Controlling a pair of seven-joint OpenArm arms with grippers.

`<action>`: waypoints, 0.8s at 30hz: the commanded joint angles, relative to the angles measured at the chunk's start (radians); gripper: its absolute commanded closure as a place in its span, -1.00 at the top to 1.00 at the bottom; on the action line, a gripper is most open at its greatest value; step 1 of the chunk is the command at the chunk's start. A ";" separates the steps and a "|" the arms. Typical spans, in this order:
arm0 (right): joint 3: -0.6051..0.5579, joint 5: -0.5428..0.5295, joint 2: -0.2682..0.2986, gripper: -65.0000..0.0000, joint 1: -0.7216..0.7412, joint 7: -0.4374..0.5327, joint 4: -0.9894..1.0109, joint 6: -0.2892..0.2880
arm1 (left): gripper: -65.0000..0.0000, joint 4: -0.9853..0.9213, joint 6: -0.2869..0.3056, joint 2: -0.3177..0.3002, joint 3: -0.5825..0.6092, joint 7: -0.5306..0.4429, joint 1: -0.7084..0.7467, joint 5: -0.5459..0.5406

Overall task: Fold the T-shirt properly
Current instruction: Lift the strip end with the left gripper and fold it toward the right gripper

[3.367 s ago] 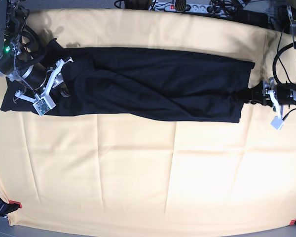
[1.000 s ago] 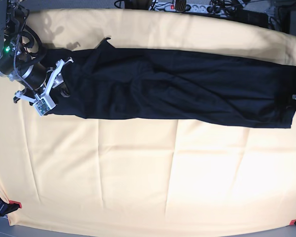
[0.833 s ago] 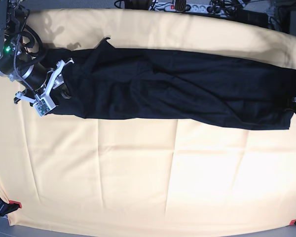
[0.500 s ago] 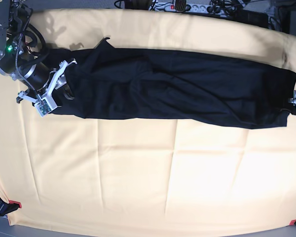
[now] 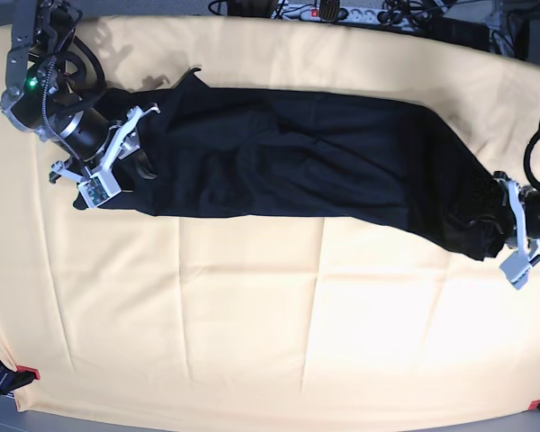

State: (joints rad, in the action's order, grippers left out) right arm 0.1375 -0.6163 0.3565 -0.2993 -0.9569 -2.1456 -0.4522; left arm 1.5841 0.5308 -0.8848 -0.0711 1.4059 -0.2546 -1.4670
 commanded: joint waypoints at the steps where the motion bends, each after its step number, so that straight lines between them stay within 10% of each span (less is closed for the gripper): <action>1: 0.007 -0.003 0.003 -0.20 0.007 0.021 -0.012 -0.001 | -1.00 0.020 0.000 -0.015 -0.009 -0.010 -0.012 -0.017; 24: 0.007 -0.004 0.004 -0.20 -0.014 0.019 -0.012 -0.039 | -1.00 0.032 0.076 0.392 -0.009 -0.010 0.122 -0.017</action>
State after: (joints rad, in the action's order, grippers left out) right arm 0.1383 -0.6090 0.3492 -0.3195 -0.9581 -2.1445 -0.4870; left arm 1.6028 0.6029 -0.4793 -0.0715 1.4094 -0.1154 -1.4582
